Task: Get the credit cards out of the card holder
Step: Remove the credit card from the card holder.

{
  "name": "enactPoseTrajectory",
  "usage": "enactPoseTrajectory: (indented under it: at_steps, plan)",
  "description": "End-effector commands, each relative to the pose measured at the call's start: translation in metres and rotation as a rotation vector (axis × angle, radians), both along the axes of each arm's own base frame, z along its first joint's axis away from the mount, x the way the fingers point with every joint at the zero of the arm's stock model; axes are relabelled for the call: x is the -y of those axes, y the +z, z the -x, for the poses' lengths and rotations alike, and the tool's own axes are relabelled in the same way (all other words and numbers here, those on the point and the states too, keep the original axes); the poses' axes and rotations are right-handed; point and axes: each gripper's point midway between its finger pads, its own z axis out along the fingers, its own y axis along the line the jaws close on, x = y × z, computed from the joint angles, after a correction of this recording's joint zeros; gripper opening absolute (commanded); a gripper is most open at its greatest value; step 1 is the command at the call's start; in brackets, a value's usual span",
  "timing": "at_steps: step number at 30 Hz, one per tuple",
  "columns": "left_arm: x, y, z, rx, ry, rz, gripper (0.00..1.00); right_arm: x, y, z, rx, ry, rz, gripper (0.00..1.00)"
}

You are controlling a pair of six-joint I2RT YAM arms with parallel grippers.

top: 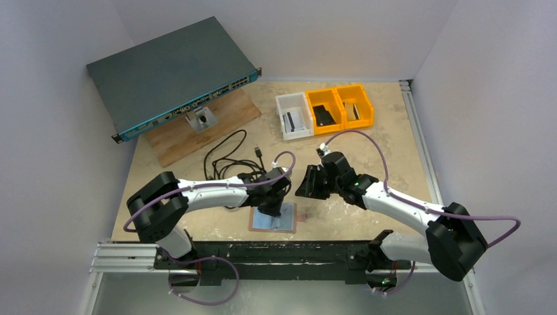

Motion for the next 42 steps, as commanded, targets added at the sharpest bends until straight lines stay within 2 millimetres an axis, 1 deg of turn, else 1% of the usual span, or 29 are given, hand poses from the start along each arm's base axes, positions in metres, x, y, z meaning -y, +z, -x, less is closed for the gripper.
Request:
enactPoseTrajectory:
  at_steps: [1,8,11,17,20,22,23,24,26,28,32,35,37,42]
  plan:
    - [0.01,0.015,0.001,-0.009,0.014,0.115,0.0,-0.016,0.002,0.002,0.002,0.023,-0.041,0.3]
    - [0.007,0.018,0.001,-0.006,0.028,0.144,0.0,-0.025,-0.017,0.006,-0.029,0.037,0.005,0.15]
    - [0.007,0.019,0.002,-0.001,0.029,0.151,0.0,-0.034,-0.02,0.009,-0.032,0.064,0.012,0.13]
    - [0.006,0.021,0.001,0.011,0.029,0.159,0.0,-0.047,-0.029,0.016,-0.044,0.102,0.027,0.12]
    - [0.004,0.023,0.001,0.019,0.028,0.155,0.06,-0.054,-0.031,0.016,-0.047,0.117,0.029,0.12]
    - [0.001,0.024,0.0,0.027,0.031,0.15,0.13,-0.057,-0.032,0.015,-0.047,0.124,0.031,0.12]
    - [0.0,0.026,0.0,0.032,0.035,0.146,0.19,-0.059,-0.031,0.015,-0.045,0.129,0.03,0.12]
    - [-0.003,0.026,0.0,0.034,0.039,0.136,0.23,-0.061,-0.032,0.015,-0.047,0.134,0.03,0.12]
    - [-0.012,0.028,-0.001,0.05,0.055,0.109,0.29,-0.064,-0.03,0.015,-0.048,0.148,0.024,0.11]
    - [-0.023,0.031,-0.002,0.07,0.075,0.073,0.32,-0.068,-0.028,0.018,-0.046,0.163,0.017,0.12]
    - [-0.057,0.039,-0.006,0.121,0.15,-0.043,0.34,-0.079,-0.02,0.021,-0.035,0.199,-0.002,0.11]
    - [-0.077,0.046,-0.007,0.154,0.198,-0.095,0.34,-0.09,-0.012,0.025,-0.028,0.236,-0.021,0.11]
    - [-0.086,0.052,-0.005,0.167,0.216,-0.103,0.34,-0.097,-0.009,0.028,-0.024,0.264,-0.03,0.12]
    - [-0.09,0.065,-0.003,0.182,0.225,-0.073,0.35,-0.111,-0.019,0.037,-0.048,0.324,-0.017,0.12]
